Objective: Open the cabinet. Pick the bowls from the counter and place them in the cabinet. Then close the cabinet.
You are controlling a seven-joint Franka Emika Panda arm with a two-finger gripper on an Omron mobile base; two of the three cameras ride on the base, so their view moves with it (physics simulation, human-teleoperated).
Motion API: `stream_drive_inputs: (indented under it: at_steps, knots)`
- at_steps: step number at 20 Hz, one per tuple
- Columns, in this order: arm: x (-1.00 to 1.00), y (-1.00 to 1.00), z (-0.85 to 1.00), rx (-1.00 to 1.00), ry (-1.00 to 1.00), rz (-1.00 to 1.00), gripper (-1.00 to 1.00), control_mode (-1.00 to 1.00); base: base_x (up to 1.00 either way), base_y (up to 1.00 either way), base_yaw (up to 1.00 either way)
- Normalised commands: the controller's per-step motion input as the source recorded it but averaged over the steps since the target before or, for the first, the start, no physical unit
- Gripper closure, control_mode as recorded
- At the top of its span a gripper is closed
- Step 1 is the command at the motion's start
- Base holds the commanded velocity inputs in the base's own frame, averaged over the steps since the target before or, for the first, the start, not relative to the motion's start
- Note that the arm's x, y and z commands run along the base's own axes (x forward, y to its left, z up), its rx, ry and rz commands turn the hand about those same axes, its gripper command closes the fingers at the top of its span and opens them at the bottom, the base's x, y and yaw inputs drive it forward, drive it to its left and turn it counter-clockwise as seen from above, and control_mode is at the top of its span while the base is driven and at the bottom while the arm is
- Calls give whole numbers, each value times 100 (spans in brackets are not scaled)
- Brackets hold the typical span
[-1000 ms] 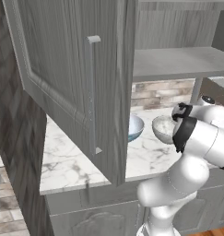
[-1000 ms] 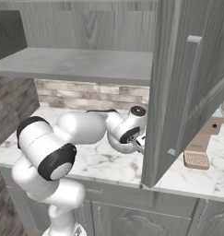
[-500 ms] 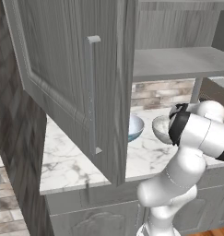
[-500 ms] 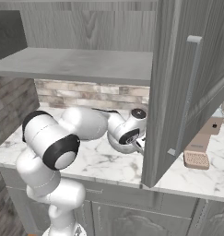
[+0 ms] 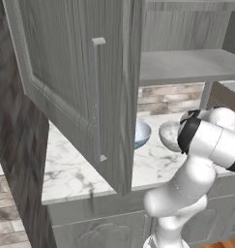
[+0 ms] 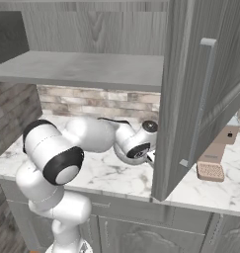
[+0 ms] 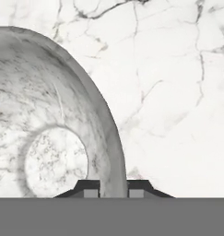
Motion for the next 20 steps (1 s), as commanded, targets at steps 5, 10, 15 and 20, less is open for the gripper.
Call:
stream_drive_inputs:
  at_steps: [5,10,15,20]
  knots:
    - [-76,-13,-2,0,-9,-12,100,-100,0,0,0]
    - [-86,-22,39,0,-9,-27,100,-100,0,0,0]
    - [-71,0,80,0,-4,-23,100,-100,0,0,0]
    - [-56,13,71,0,0,-17,100,-100,0,0,0]
